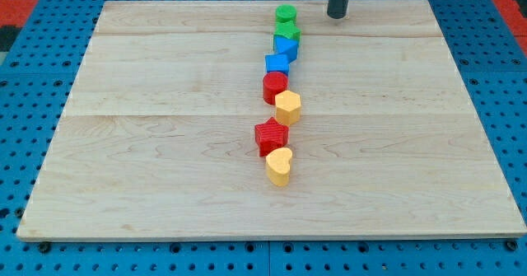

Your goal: Separate the green star from green circle

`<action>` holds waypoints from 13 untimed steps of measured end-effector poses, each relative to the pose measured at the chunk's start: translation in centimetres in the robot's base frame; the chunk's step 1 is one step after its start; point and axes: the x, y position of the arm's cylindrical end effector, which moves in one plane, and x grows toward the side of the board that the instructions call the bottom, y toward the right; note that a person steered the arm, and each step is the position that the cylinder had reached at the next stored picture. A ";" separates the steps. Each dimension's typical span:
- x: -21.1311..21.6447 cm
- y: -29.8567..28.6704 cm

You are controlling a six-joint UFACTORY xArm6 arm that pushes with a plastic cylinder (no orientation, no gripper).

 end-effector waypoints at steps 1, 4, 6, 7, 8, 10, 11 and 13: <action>0.0 0.3; 6.3 -3.0; 5.9 -1.6; 5.7 -0.8; 5.8 -0.4; 5.8 -0.4; 4.1 -0.1; 3.3 -0.4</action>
